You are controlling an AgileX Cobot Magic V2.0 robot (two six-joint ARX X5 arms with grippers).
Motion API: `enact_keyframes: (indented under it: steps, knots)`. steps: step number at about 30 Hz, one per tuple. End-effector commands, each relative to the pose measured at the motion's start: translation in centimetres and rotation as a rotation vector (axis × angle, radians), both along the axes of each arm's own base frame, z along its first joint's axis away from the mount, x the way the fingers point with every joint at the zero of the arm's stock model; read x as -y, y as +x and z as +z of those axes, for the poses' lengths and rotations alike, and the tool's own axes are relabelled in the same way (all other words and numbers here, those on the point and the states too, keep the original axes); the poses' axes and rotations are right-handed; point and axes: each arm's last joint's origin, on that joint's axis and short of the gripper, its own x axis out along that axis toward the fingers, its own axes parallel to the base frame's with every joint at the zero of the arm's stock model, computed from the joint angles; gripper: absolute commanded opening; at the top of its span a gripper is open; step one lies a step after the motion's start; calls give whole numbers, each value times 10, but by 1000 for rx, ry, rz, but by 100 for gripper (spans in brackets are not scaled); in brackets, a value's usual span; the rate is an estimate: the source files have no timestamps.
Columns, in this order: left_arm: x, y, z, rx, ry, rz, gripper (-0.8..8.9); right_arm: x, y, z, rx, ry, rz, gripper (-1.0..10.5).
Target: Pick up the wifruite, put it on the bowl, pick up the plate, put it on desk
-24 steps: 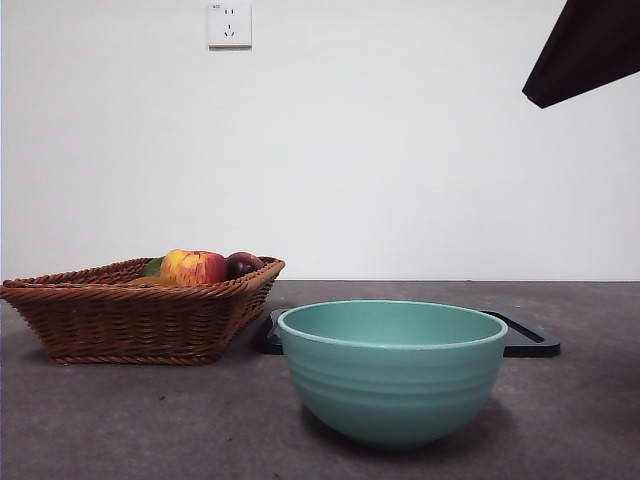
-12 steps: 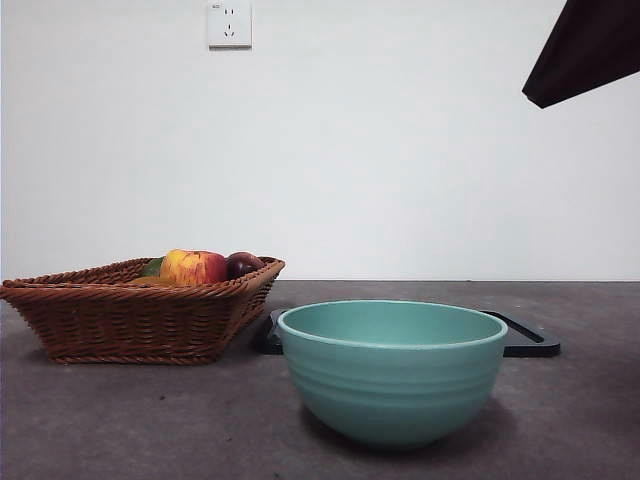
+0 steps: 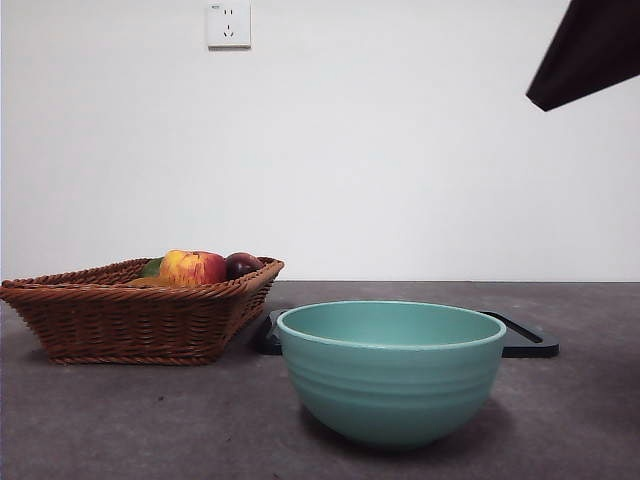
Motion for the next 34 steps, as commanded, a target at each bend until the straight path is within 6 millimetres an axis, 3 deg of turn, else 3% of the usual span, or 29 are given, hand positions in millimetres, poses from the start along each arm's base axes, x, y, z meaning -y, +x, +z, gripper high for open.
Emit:
enact_keyframes:
  steps: [1,9,14,16,23,29,34]
  knots:
    - [0,1,-7,-25,-7,4,8,10,7,10,122,-10,-80,5]
    - [0,1,-7,-25,-6,4,8,69,14,19,512,-55,-511,5]
    - [0,1,-7,-25,-6,4,8,96,1,-14,740,-88,-713,5]
    - [0,1,-7,-25,-6,4,8,101,-1,-36,790,-87,-763,5]
    - [0,1,-7,-25,-7,4,8,106,-5,-80,793,-106,-808,5]
    - [0,1,-7,-25,-6,4,8,106,-6,-104,781,-111,-813,5]
    - [0,1,-7,-25,-6,4,8,106,-8,-111,779,-110,-813,5]
